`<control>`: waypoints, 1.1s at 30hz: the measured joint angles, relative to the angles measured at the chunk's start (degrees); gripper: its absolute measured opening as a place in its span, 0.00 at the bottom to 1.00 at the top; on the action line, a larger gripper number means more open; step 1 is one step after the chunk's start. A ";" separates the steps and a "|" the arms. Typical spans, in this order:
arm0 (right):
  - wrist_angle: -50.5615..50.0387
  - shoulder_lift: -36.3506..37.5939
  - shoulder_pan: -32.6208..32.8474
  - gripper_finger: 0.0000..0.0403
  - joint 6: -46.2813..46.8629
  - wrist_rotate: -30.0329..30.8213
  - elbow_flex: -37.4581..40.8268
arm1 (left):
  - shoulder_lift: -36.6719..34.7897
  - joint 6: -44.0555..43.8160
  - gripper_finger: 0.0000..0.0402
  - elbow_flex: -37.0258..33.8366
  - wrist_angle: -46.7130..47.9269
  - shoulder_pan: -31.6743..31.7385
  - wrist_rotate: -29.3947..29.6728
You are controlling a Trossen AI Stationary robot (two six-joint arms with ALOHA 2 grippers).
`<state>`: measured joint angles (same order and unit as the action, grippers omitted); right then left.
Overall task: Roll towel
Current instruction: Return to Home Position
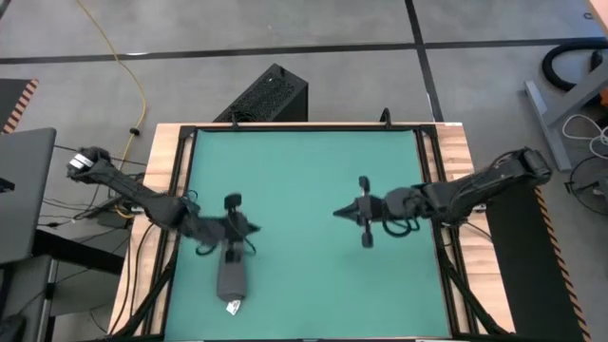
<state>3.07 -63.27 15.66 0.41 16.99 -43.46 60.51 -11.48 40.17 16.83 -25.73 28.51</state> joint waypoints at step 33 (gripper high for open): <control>15.25 40.03 -26.73 0.05 11.77 -6.80 42.91 | -56.76 4.16 0.00 -34.38 -14.34 25.50 -20.36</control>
<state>18.32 -23.24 -11.07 12.18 10.20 -0.56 3.75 -7.31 5.80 2.49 -0.23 8.15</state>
